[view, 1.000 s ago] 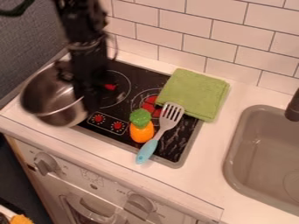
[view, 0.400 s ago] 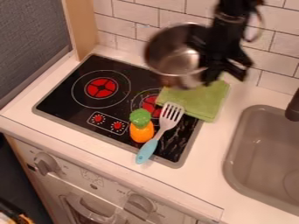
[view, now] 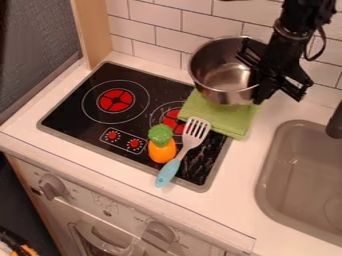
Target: Put silver pot on green cloth
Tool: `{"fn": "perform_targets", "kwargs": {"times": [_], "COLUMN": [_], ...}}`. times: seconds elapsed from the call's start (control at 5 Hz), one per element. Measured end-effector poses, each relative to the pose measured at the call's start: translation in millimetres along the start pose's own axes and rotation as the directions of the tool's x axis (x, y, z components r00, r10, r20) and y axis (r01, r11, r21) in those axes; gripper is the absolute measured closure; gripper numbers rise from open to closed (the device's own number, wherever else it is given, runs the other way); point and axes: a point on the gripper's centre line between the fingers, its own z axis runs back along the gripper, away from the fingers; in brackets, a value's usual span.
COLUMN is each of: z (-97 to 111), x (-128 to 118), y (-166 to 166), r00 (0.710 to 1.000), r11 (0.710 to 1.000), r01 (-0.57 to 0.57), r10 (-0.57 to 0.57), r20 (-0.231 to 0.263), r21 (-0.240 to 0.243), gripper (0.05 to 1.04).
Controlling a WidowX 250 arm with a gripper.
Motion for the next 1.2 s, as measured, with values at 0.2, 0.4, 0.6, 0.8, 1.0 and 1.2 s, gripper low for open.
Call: {"fn": "perform_targets", "kwargs": {"times": [0.2,0.4,0.6,0.8,1.0,1.2], "z": [-17,-23,-28,-19,22,33], "x": [-4,-11,-19,-21,-24,-39], "y": [-1,2,5,4,13,16], "r00": [0.999,0.997,0.993,0.996,0.999,0.998], "r11": [1.000,1.000,1.000,0.997,0.994,0.990], "r01": [0.001,-0.004,-0.025,-0.029,-0.048,-0.060], "r10": [0.000,0.006,0.023,0.024,0.049,0.063], "r20": [-0.051,-0.078,-0.114,-0.086,0.013,0.020], "r21": [0.015,0.021,-0.015,-0.066,-0.102,-0.129], "gripper": [1.002,0.969,0.793,0.501,0.215,0.072]}}
